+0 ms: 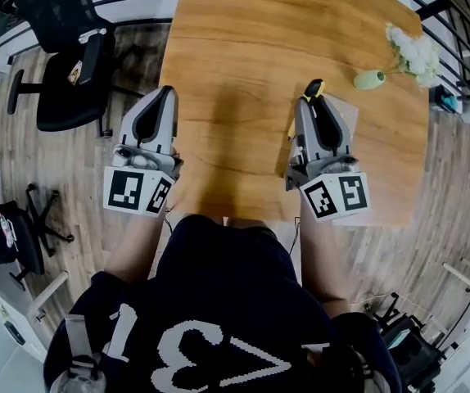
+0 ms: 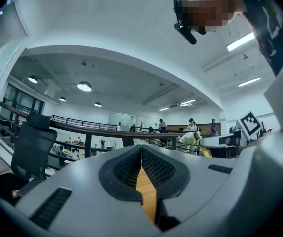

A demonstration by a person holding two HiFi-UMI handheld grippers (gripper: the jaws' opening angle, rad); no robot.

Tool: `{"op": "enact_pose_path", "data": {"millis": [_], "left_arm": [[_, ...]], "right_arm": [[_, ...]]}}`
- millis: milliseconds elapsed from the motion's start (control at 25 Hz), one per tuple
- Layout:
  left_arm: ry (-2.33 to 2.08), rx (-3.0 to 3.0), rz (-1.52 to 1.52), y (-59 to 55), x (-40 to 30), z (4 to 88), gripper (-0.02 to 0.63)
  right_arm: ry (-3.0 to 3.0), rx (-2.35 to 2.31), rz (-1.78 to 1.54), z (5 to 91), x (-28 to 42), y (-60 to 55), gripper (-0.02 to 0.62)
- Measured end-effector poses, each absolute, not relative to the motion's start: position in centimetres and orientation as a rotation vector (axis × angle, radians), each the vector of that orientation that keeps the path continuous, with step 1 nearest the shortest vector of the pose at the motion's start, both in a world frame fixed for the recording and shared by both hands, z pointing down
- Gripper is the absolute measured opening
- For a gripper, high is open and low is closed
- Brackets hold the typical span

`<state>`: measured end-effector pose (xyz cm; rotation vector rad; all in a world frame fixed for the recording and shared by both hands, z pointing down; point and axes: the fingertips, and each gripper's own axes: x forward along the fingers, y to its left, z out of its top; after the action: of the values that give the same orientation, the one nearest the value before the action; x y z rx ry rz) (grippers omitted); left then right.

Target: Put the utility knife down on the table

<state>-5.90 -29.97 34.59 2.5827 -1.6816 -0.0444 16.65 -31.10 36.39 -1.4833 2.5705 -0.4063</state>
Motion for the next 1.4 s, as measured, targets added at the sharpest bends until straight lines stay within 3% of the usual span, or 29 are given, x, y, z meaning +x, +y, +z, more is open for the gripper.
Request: {"op": "enact_pose_path", "data": {"millis": [520,840,1040,1200,1400], "left_arm": [[-1.542,2.551,0.087,-29.8,-7.0,40.0,0.015],[-1.529,2.536,0.099,-29.7,-7.5,41.0,0.015],[-1.537,2.540,0.085,-29.7,-7.9,40.5,0.015],[-1.555,2.563,0.059,-30.0,-7.7,39.2,0.015],[-1.588,2.609,0.012,-30.3,-7.5,35.9,0.015]], "right_arm": [[2.637,-1.820,-1.016,57.6,13.7,-29.9,0.124],[2.718,-2.026,-1.129,62.9,13.6,-29.5,0.126],[2.709,-2.024,-1.075,61.5,13.7,-30.0,0.126],[2.675,-1.989,-0.868,56.4,14.6,-31.1,0.046],[2.639,-1.900,-0.518,46.3,15.8,-32.1,0.026]]}}
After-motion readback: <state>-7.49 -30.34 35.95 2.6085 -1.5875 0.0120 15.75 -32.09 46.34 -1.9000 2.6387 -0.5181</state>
